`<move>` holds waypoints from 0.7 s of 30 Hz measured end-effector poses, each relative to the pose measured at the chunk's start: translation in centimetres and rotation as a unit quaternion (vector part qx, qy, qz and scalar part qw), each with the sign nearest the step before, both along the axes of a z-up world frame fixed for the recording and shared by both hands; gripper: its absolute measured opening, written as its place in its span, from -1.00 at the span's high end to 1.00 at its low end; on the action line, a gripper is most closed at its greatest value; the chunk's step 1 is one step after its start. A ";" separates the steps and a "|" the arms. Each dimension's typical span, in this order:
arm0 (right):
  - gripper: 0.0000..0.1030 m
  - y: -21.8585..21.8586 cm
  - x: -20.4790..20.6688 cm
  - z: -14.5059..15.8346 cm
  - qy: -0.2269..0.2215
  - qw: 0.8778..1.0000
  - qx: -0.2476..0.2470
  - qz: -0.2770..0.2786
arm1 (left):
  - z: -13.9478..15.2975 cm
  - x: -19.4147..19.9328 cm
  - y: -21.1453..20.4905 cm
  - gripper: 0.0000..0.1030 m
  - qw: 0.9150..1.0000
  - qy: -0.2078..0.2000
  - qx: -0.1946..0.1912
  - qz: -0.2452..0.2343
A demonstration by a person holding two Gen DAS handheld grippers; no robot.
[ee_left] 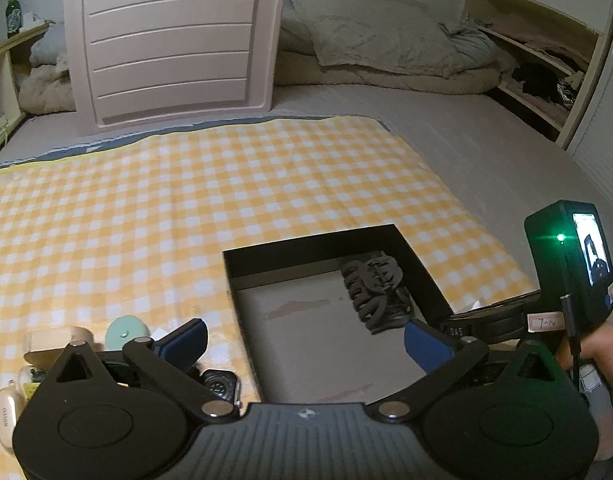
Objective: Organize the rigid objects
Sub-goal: 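Withdraw the left gripper from the box toward the oval wooden box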
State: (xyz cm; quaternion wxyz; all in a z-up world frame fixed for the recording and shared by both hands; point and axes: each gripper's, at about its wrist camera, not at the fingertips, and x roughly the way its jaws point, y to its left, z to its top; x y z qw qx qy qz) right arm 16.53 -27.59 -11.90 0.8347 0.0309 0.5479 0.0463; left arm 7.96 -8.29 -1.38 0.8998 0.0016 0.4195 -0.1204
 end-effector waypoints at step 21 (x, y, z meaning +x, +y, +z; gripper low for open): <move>0.94 0.0 -0.1 0.0 -0.001 1.000 0.001 -0.001 | 1.1 -0.2 9.7 -1.00 0.993 -0.035 0.036 0.110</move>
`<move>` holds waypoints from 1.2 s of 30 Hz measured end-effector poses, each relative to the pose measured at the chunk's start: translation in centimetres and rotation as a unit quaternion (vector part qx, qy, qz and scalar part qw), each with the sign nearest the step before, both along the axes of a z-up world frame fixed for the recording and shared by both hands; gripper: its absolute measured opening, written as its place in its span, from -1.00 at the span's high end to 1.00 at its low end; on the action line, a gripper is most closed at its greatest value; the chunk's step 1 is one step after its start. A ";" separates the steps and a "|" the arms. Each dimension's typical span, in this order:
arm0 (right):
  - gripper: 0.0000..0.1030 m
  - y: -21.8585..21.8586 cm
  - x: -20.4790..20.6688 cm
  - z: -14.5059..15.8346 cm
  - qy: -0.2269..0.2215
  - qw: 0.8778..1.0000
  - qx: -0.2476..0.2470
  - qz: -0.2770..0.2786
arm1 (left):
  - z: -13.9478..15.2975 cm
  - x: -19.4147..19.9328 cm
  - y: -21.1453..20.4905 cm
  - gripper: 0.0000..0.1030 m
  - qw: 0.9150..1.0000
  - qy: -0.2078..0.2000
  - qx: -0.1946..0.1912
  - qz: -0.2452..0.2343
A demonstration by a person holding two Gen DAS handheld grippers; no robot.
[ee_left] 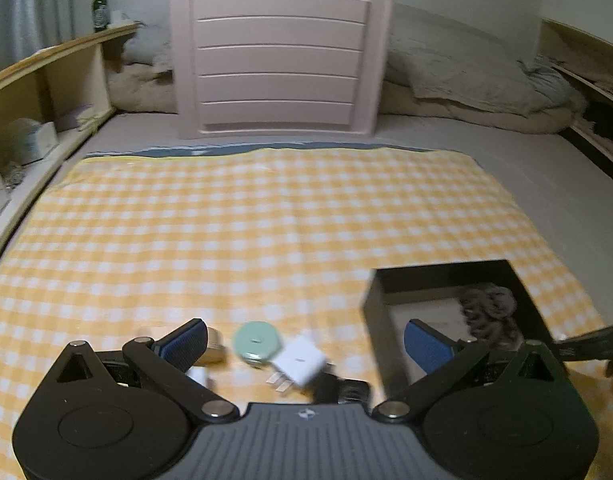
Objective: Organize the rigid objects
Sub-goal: 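Withdraw the left gripper from the box toward the oval wooden box, then close the left gripper around the oval wooden box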
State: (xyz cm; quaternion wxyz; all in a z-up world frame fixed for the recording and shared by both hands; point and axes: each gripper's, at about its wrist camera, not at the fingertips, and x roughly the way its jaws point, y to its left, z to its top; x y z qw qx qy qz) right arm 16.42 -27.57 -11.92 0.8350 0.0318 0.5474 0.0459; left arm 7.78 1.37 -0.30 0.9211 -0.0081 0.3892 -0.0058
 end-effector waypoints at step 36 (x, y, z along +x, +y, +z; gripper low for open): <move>0.93 -0.1 0.2 -0.4 0.010 1.000 0.004 0.013 | -10.2 11.4 8.7 -0.80 0.975 0.189 0.055 0.099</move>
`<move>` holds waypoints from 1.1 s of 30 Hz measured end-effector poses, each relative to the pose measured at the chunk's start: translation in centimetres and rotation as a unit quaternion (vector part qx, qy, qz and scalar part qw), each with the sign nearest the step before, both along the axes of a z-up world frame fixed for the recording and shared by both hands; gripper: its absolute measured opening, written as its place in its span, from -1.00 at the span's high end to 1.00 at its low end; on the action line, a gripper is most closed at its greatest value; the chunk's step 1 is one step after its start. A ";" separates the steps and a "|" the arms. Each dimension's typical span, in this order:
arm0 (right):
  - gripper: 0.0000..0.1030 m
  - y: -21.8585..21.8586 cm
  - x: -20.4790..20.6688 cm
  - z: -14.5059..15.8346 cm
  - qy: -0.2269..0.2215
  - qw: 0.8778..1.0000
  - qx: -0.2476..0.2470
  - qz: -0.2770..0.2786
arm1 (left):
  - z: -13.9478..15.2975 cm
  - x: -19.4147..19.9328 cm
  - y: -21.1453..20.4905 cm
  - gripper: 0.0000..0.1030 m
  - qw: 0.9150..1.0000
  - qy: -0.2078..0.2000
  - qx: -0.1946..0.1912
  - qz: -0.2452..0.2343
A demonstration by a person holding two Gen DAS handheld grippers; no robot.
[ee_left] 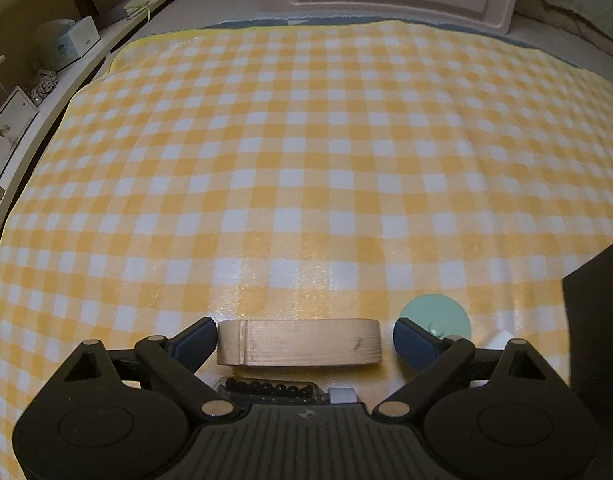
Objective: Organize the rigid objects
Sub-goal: 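Close the left gripper around the oval wooden box, then carry the wooden box into the black box beside the claw clips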
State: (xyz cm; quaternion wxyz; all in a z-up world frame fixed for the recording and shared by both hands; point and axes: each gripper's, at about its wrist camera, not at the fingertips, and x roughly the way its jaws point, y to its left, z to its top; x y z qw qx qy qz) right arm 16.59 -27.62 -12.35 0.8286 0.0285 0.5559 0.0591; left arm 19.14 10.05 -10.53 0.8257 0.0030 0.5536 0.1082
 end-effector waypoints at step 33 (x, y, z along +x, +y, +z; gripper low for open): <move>0.93 0.2 0.6 -0.4 0.007 1.000 -0.006 0.005 | -5.7 -0.8 2.7 -0.79 0.998 0.029 -0.020 -0.043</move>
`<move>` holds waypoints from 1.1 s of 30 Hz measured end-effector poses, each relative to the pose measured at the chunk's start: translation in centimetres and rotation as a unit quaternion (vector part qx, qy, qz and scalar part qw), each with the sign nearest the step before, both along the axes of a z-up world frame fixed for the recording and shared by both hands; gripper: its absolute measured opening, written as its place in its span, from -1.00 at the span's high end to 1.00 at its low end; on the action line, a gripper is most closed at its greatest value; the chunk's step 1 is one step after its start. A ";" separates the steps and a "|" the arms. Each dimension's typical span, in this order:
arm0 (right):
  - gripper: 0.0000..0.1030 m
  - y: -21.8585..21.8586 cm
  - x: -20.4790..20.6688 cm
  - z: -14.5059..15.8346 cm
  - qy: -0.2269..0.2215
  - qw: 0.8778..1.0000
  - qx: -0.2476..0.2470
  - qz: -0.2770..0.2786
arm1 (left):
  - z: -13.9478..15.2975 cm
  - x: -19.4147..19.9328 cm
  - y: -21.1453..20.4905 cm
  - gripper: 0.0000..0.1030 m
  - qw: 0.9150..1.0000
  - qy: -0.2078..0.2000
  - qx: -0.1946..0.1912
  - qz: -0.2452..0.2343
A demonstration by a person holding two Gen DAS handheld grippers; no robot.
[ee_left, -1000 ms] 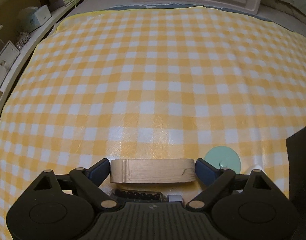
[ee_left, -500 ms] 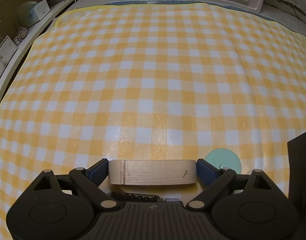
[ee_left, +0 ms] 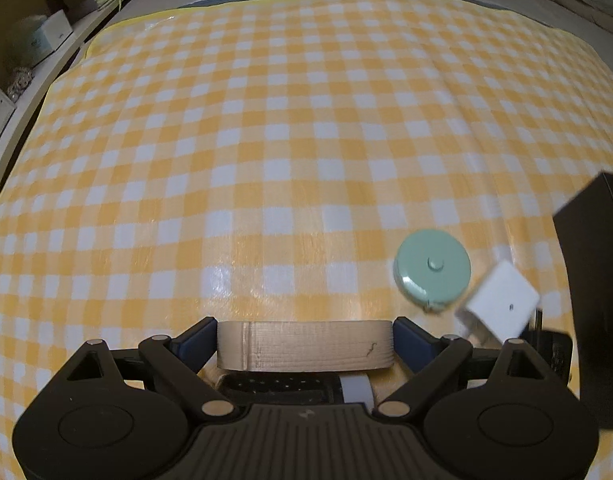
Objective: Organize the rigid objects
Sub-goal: 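Carry the wooden box into the black box beside the claw clips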
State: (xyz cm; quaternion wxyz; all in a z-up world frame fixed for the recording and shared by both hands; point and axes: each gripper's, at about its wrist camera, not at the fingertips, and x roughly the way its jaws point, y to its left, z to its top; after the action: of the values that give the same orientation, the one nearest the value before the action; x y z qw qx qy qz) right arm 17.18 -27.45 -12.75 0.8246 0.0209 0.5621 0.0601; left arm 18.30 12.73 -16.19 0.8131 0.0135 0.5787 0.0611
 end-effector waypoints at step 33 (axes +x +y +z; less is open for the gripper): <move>0.93 0.1 0.1 -0.1 0.001 1.000 0.005 0.006 | 11.4 -6.6 -19.5 -0.79 0.915 -0.207 -0.089 -0.334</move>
State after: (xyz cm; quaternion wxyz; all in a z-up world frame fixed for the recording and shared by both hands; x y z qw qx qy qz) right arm 17.29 -27.39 -12.83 0.8236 0.0220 0.5627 0.0680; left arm 11.75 -6.75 -4.79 0.8855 0.1206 0.3625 -0.2644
